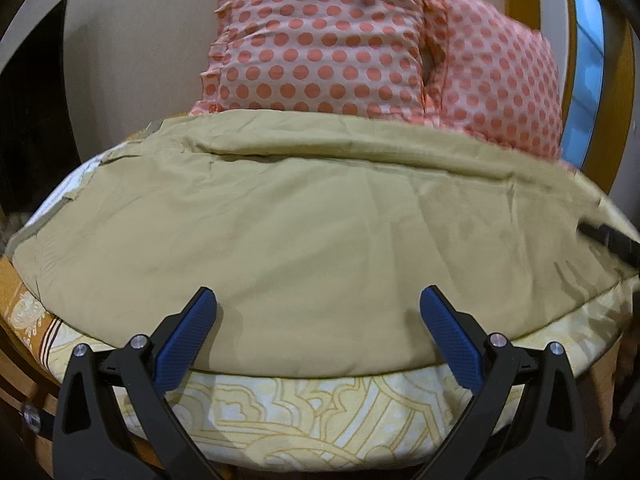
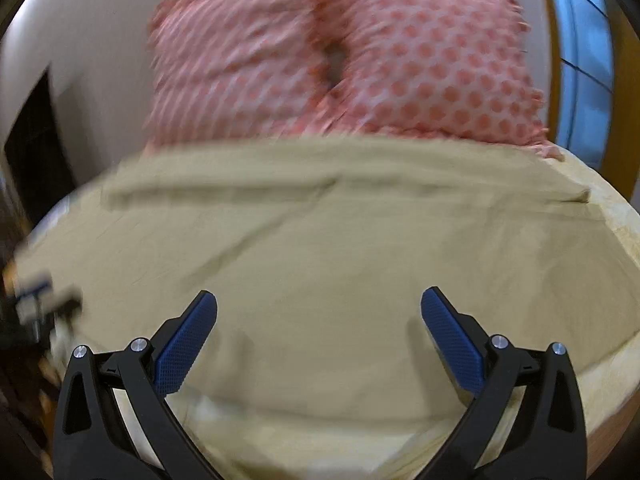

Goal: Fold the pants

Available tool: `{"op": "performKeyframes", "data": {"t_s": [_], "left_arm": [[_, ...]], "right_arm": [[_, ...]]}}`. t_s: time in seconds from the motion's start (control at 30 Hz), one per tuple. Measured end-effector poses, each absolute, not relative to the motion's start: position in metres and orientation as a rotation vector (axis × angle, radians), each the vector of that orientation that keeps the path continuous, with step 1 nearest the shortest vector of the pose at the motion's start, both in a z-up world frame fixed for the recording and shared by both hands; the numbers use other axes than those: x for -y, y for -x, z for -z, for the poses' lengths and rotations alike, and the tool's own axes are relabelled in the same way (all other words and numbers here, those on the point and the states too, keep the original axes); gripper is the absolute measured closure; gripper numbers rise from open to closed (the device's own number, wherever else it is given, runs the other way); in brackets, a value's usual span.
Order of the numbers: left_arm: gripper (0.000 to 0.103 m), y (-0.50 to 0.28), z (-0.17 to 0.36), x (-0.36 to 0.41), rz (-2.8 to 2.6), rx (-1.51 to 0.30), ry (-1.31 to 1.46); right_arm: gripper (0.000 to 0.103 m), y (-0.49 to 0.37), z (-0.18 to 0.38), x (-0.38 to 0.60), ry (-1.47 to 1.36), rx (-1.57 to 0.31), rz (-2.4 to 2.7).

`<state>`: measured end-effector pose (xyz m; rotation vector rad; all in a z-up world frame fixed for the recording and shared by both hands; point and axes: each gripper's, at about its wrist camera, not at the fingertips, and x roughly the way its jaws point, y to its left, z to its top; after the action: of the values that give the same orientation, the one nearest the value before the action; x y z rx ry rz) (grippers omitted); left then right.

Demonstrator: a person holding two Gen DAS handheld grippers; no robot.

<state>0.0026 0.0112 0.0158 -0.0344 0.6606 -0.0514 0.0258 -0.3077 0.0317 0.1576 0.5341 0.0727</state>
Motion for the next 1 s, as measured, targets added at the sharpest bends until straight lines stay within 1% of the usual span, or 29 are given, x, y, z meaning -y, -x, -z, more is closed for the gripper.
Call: {"op": "performKeyframes", "data": {"t_s": [0.1,0.2,0.23,0.3,0.33,0.5,0.57,0.6,0.63,0.67,0.7,0.73,0.77,0.8,0.87,0.9,0.93,1.0], "left_arm": [[0.002,-0.009,-0.028,-0.032,0.033,-0.641,0.147],[0.002,-0.014,-0.028,-0.042,0.005,-0.628,0.210],[0.002,-0.017,-0.027,-0.045,-0.003,-0.626,0.232],[0.002,-0.021,-0.025,-0.045,-0.007,-0.627,0.242],[0.002,-0.023,-0.024,-0.045,-0.013,-0.626,0.230],[0.002,-0.031,-0.022,-0.030,-0.021,-0.632,0.105],[0.002,-0.028,-0.022,-0.024,-0.014,-0.628,0.064],[0.002,-0.028,-0.021,-0.020,-0.017,-0.628,0.032],[0.002,-0.029,-0.020,-0.017,-0.013,-0.632,0.005],[0.002,-0.029,-0.020,-0.014,-0.005,-0.639,-0.019],[0.002,-0.031,-0.019,-0.011,0.001,-0.646,-0.042],[0.002,-0.031,-0.018,-0.010,0.002,-0.648,-0.056],[0.002,-0.030,-0.017,-0.009,0.004,-0.646,-0.061],[0.002,-0.030,-0.018,-0.009,0.005,-0.645,-0.061],[0.002,-0.030,-0.018,-0.011,0.021,-0.650,-0.039],[0.002,-0.031,-0.020,-0.013,0.037,-0.655,-0.016],[0.002,-0.029,-0.021,-0.014,0.043,-0.653,-0.003],[0.002,-0.024,-0.028,-0.020,0.049,-0.623,0.023]], "right_arm": [[0.001,-0.080,-0.057,0.362,-0.247,-0.548,0.081],[0.001,-0.142,-0.060,0.409,-0.328,-0.604,0.219],[0.003,-0.172,-0.058,0.429,-0.366,-0.644,0.284],[0.021,-0.221,-0.052,0.457,-0.414,-0.699,0.362],[0.024,-0.239,-0.049,0.466,-0.422,-0.715,0.394],[0.024,-0.317,-0.020,0.507,-0.516,-0.816,0.557],[0.024,-0.332,-0.008,0.516,-0.521,-0.856,0.599],[0.025,-0.340,0.000,0.517,-0.479,-0.875,0.629],[0.030,-0.344,0.001,0.513,-0.410,-0.878,0.653],[0.036,-0.345,0.004,0.510,-0.357,-0.878,0.657],[0.046,-0.341,0.006,0.510,-0.355,-0.854,0.624],[0.053,-0.339,0.007,0.510,-0.350,-0.844,0.622],[0.072,-0.333,0.008,0.514,-0.361,-0.829,0.605],[0.084,-0.329,0.009,0.518,-0.381,-0.817,0.584],[0.094,-0.313,0.013,0.534,-0.478,-0.780,0.509],[0.097,-0.311,0.013,0.542,-0.528,-0.765,0.478],[0.098,-0.293,0.012,0.551,-0.615,-0.704,0.414],[0.098,-0.264,0.005,0.554,-0.694,-0.610,0.326]]}}
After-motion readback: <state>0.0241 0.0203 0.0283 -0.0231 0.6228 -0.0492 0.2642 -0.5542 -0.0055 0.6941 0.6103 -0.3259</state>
